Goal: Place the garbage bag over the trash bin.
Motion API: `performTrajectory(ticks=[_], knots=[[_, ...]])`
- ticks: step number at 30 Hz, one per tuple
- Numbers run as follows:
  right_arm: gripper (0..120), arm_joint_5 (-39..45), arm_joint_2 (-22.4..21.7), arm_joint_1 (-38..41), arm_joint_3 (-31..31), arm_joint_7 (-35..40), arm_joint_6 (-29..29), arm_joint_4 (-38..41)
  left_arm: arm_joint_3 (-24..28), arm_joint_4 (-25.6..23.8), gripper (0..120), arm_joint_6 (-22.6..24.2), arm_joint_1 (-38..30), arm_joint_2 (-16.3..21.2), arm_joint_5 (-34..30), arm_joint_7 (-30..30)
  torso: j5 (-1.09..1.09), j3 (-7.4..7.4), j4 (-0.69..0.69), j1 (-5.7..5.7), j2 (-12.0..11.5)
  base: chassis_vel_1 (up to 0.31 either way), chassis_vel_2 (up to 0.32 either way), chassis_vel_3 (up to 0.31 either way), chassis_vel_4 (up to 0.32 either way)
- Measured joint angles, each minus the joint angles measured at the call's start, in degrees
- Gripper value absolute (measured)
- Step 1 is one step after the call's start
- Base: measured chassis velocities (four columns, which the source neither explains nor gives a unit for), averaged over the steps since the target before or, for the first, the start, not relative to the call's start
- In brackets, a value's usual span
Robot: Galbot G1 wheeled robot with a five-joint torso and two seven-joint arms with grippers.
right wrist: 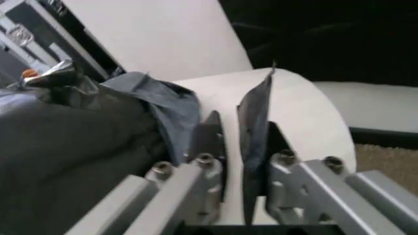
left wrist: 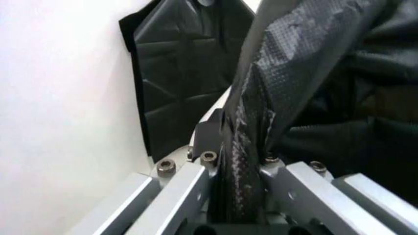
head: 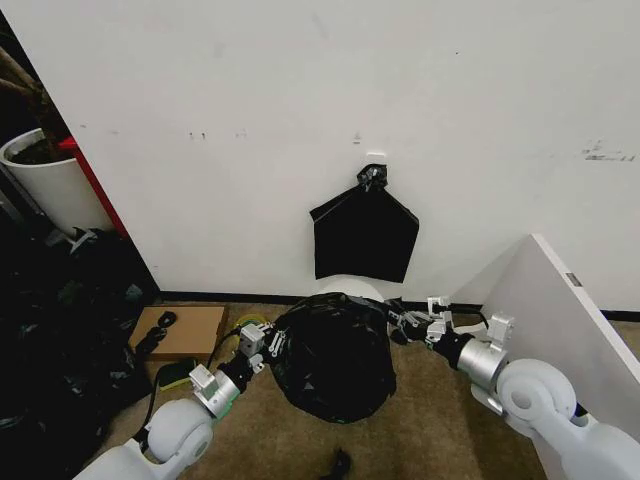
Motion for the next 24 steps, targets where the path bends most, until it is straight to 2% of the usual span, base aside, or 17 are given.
performTrajectory(ticks=[6, 8, 10, 13, 14, 16, 19, 21, 24], knots=[[40, 3.0, 1.1, -0.2, 1.4, 1.7, 1.0, -0.3, -0.2, 0.0, 0, 0.2, 0.4, -0.1, -0.4, -0.5, 0.00, 0.00, 0.00, 0.00, 0.0, 0.000, 0.000, 0.000, 0.000], [45, 3.2, 1.4, -0.3, 2.1, 2.4, 1.2, 0.1, -0.3, -0.1, 0, 0.8, 0.5, -0.1, -0.6, -1.3, 0.00, 0.00, 0.00, 0.00, 0.0, 0.000, 0.000, 0.000, 0.000], [53, 3.0, 2.0, -0.5, 3.2, 4.3, 2.1, 1.4, -0.5, -0.7, 0, 3.2, 0.8, -0.6, -1.6, -3.9, 0.00, 0.00, 0.00, 0.00, 0.0, 0.000, 0.000, 0.000, 0.000], [67, -1.5, 3.0, -2.5, 5.1, 8.3, 2.9, 6.1, -0.6, -2.3, 0, 9.4, 0.9, -2.1, -6.8, -9.9, 0.00, 0.00, 0.00, 0.00, 0.0, 0.000, 0.000, 0.000, 0.000], [67, -1.5, 3.0, -2.5, 5.1, 8.3, 2.9, 6.1, -0.6, -2.3, 0, 9.4, 0.9, -2.1, -6.8, -9.9, 0.00, 0.00, 0.00, 0.00, 0.0, 0.000, 0.000, 0.000, 0.000], [75, -4.9, 3.6, -3.9, 5.0, 11.2, 2.5, 9.4, -0.6, -2.9, 0, 11.9, 0.6, -3.0, -9.6, -12.6, -0.02, 0.00, -0.01, 0.00, 0.0, 0.000, 0.000, 0.000, 0.000], [64, -8.8, 4.8, -6.3, 2.6, 15.8, 0.2, 16.0, 0.6, -3.9, 0, 16.0, -0.7, -4.9, -12.2, -19.0, 0.00, 0.00, 0.01, 0.00, 0.0, 0.000, 0.000, 0.000, 0.000], [61, -9.2, 5.0, -6.7, 2.1, 16.4, -0.3, 17.1, 1.1, -4.1, 0, 16.8, -1.0, -5.3, -12.4, -20.3, -0.01, 0.00, 0.01, 0.00, 0.0, 0.000, 0.000, 0.000, 0.000], [49, -10.2, 6.3, -7.6, -0.5, 19.6, -3.8, 21.1, 2.8, -4.7, 0, 19.8, -2.3, -7.1, -12.8, -25.1, -0.01, 0.00, -0.02, 0.00, 0.0, 0.000, 0.000, 0.000, 0.000]])
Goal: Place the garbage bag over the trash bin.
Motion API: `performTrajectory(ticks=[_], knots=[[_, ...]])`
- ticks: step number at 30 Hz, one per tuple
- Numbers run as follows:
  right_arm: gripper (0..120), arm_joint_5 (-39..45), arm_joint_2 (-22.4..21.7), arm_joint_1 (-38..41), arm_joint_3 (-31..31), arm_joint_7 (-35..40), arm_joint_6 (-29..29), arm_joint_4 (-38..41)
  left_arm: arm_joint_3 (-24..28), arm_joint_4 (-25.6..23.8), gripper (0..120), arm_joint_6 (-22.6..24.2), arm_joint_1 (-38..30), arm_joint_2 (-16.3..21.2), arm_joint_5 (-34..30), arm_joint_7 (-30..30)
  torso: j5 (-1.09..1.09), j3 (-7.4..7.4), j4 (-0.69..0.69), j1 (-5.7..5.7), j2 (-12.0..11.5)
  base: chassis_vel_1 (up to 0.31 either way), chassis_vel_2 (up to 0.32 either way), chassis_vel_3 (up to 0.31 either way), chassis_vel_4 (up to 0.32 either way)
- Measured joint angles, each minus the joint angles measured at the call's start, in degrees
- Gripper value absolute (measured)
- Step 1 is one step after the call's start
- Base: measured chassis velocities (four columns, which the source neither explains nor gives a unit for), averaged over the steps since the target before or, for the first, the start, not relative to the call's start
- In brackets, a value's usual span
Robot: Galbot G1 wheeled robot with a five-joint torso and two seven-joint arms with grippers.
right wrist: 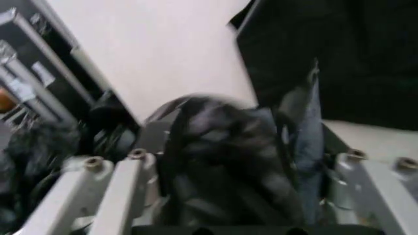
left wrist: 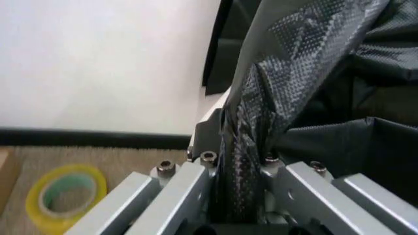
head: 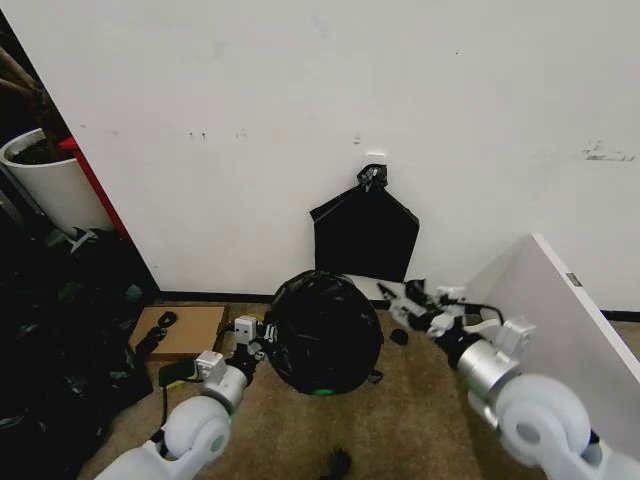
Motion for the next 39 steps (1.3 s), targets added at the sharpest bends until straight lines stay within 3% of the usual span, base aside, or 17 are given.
performTrajectory(ticks=[3, 6, 14, 22, 31, 39], knots=[[34, -0.6, 1.0, 0.2, -2.8, 3.5, -3.4, 1.6, 1.1, -0.9, 0, 1.6, -0.6, -1.1, -0.2, -2.3, 0.00, 0.00, 0.02, 0.00, 0.0, 0.000, 0.000, 0.000, 0.000], [27, -1.2, 1.4, 0.5, -4.5, 5.4, -4.6, 1.5, 1.6, -1.3, 0, 2.4, -0.6, -1.4, -0.3, -3.2, 0.01, 0.00, 0.01, 0.00, 0.0, 0.000, 0.000, 0.000, 0.000], [0, -3.6, 3.5, 5.0, -12.4, 13.8, -8.4, -3.9, 3.8, -2.0, 0, 5.1, -1.3, -3.7, 0.0, -6.1, 0.02, 0.00, 0.02, 0.00, 0.0, 0.000, 0.000, 0.000, 0.000], [0, -9.3, 7.1, 9.2, -20.0, 17.7, -10.2, -10.4, 5.9, -2.3, 0, 7.8, -2.0, -6.3, 1.3, -9.0, 0.01, 0.00, 0.01, 0.00, 0.0, 0.000, 0.000, 0.000, 0.000], [0, -9.0, 11.5, 18.6, -26.9, 26.0, -12.2, -18.5, 7.1, -1.9, 0, 7.5, -1.2, -6.3, 5.7, -8.6, 0.00, 0.00, 0.03, 0.00, 0.0, 0.000, 0.000, 0.000, 0.000], [0, -6.7, 15.1, 22.8, -29.6, 33.9, -14.2, -26.1, 7.2, -2.1, 0, 6.5, -0.5, -6.4, 5.6, -7.2, 0.00, 0.01, 0.02, 0.00, 0.0, 0.000, 0.000, 0.000, 0.000]])
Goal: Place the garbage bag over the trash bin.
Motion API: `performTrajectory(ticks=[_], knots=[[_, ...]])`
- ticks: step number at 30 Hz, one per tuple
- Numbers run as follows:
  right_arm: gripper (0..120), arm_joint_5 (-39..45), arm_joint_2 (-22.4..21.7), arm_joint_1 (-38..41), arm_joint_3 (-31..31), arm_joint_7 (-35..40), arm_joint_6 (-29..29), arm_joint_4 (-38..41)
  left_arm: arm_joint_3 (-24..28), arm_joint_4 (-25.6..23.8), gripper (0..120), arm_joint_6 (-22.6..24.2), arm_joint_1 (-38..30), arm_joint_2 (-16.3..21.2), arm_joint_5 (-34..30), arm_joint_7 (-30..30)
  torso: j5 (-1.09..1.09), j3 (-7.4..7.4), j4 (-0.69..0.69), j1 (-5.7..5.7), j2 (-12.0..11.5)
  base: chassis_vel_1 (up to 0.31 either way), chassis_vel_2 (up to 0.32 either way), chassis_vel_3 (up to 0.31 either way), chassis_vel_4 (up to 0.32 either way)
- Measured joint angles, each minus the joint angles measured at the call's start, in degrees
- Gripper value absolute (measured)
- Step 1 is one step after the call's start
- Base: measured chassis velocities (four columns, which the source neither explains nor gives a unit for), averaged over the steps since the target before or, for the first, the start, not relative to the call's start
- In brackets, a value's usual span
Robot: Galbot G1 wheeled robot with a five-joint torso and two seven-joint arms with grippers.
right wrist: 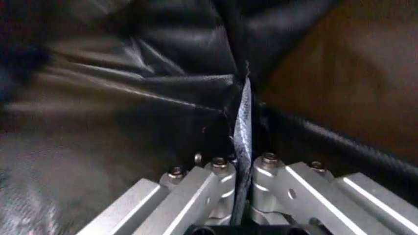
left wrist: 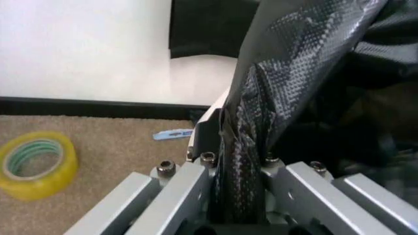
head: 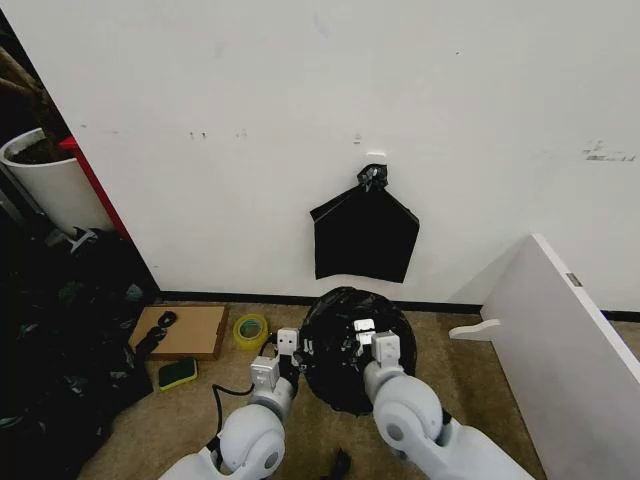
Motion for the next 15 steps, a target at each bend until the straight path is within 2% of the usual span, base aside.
performTrajectory(ticks=[15], knots=[[0, -6.6, 3.8, 0.8, -0.2, -0.4, -0.1, -9.5, 0.2, -2.2, 0, -0.7, 1.4, 2.3, -0.4, 1.3, 0.01, 0.00, 0.00, 0.00, 0.0, 0.000, 0.000, 0.000, 0.000]])
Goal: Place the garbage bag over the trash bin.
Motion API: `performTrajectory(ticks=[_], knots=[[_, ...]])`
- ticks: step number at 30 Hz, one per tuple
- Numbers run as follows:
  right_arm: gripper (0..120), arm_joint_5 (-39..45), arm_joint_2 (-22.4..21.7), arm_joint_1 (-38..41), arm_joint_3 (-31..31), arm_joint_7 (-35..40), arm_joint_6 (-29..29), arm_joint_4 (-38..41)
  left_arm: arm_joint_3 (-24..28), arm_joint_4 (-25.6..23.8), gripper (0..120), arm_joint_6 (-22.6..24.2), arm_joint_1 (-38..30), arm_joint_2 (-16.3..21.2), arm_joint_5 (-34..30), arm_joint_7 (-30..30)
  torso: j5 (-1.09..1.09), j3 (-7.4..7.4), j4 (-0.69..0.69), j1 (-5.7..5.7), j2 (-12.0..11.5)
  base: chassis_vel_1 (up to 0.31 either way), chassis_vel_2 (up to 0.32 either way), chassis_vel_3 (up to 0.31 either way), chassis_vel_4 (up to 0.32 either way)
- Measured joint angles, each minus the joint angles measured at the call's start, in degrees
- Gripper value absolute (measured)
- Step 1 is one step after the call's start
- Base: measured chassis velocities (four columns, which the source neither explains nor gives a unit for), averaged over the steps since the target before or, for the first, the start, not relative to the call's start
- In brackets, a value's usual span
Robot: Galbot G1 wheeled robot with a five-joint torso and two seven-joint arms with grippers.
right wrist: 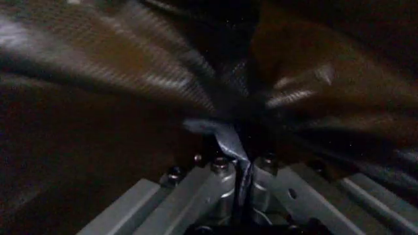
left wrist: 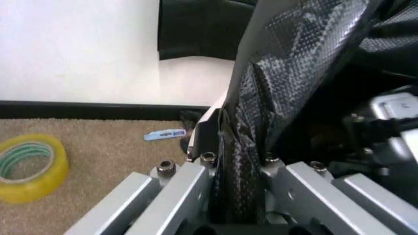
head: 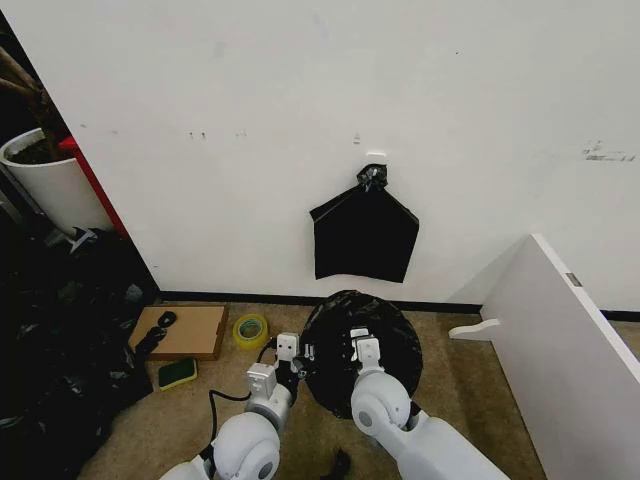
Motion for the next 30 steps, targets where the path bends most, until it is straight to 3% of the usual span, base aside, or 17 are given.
performTrajectory(ticks=[22, 30], knots=[[0, 0.7, 0.2, 1.4, -0.1, -1.6, 0.3, -5.1, -0.7, -2.7, 0, 1.0, 1.7, 1.1, -1.7, 1.0, 0.00, 0.00, 0.00, 0.00, 0.0, 0.000, 0.000, 0.000, 0.000], [0, 0.6, -1.3, 0.2, 0.6, -2.7, 1.3, -1.8, -0.8, -2.2, 0, 1.1, 1.1, 0.9, -3.4, 0.8, 0.00, 0.00, 0.00, 0.00, 0.0, 0.000, 0.000, 0.000, 0.000]])
